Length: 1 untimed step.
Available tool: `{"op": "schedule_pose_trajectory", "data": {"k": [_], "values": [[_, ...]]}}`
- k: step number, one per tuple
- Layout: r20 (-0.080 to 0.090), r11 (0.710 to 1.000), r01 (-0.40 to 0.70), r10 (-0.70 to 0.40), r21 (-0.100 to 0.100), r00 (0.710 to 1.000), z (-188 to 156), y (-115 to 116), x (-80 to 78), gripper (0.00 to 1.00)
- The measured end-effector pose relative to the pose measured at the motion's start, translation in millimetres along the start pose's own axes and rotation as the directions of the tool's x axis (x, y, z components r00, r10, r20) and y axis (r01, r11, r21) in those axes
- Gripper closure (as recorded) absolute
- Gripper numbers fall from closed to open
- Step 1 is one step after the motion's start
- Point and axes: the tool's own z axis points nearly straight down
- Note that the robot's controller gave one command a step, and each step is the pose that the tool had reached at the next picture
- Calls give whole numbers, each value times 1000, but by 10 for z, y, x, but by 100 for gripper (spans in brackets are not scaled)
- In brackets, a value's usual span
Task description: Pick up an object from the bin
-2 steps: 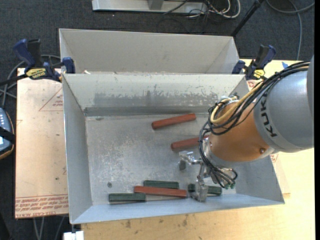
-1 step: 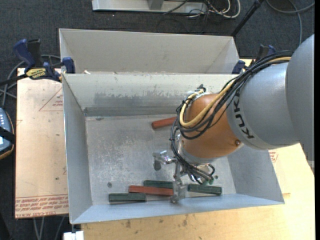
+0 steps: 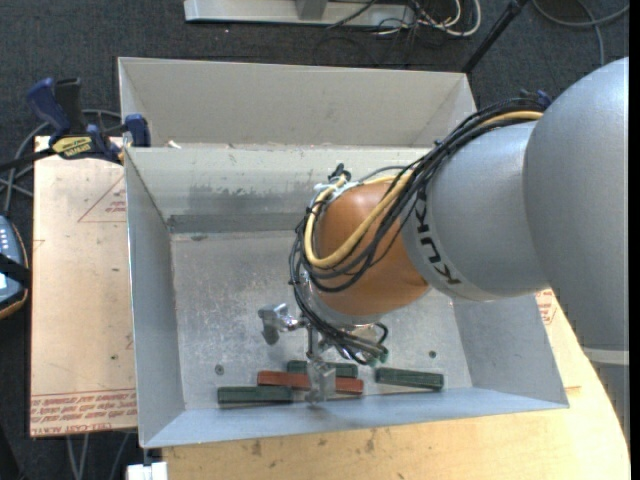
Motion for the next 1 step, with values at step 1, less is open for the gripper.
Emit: {"op": "schedule_pose_trajectory", "data": {"k": [1], "values": [[13,1000,-16,15,6,1000,319,-209,190,0]]}}
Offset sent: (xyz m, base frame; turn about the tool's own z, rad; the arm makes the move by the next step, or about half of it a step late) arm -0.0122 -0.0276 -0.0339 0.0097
